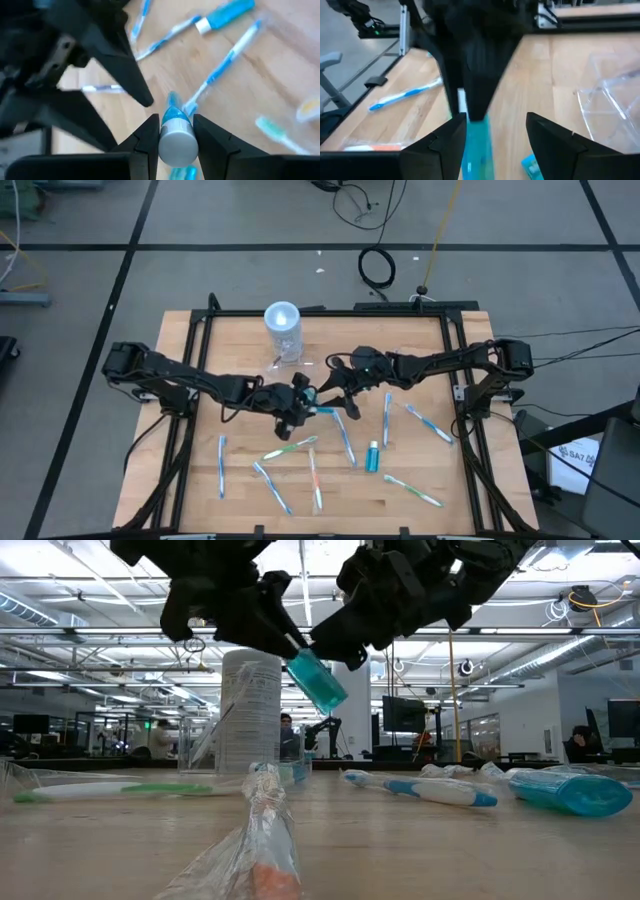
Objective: Pick & Place toothbrushing station
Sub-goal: Put the top right blue mouthwash into the transparent organizer
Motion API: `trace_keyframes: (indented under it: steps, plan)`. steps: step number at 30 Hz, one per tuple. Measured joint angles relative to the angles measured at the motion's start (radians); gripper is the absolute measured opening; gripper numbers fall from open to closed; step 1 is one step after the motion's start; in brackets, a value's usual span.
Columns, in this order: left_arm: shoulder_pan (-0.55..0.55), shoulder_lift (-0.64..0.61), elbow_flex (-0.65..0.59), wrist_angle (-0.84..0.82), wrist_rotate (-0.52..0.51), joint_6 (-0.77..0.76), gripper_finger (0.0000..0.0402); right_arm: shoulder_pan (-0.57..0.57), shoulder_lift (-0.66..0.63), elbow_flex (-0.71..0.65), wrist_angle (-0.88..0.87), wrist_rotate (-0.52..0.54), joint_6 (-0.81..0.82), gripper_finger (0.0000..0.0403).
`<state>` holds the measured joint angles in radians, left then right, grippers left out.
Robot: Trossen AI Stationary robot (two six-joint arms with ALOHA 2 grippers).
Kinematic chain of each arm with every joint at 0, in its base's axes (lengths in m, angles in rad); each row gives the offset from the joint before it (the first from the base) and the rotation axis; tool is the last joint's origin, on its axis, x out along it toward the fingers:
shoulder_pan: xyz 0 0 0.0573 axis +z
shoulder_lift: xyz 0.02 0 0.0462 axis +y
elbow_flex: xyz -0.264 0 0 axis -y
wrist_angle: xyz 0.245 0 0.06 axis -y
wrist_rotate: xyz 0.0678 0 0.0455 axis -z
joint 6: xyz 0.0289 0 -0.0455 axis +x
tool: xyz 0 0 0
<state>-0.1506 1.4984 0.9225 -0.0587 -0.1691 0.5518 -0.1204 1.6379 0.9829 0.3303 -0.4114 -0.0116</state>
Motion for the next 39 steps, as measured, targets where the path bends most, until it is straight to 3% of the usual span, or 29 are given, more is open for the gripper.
trace_keyframes:
  steps: [5,14,26,33,39]
  plan:
    - [-0.009,-0.033,0.069,-0.184,-0.026,-0.207,0.0101,-0.009,0.000,0.000,-0.074,-0.003,0.000,0.0197]
    - [-0.004,-0.055,0.304,-0.687,-0.132,-0.495,0.0101,-0.027,0.000,0.001,-0.189,-0.003,-0.006,0.0200]
    - [0.179,-0.037,0.330,-0.713,-0.206,-0.541,0.0101,-0.027,0.001,-0.034,-0.179,-0.004,-0.011,0.0198]
    - [0.306,-0.034,0.328,-0.793,-0.135,-0.591,0.0102,-0.027,0.001,-0.034,-0.174,-0.004,-0.011,0.0199]
    - [0.348,-0.029,0.296,-0.795,-0.096,-0.585,0.0102,-0.027,0.001,-0.034,-0.176,-0.004,-0.011,0.0197]
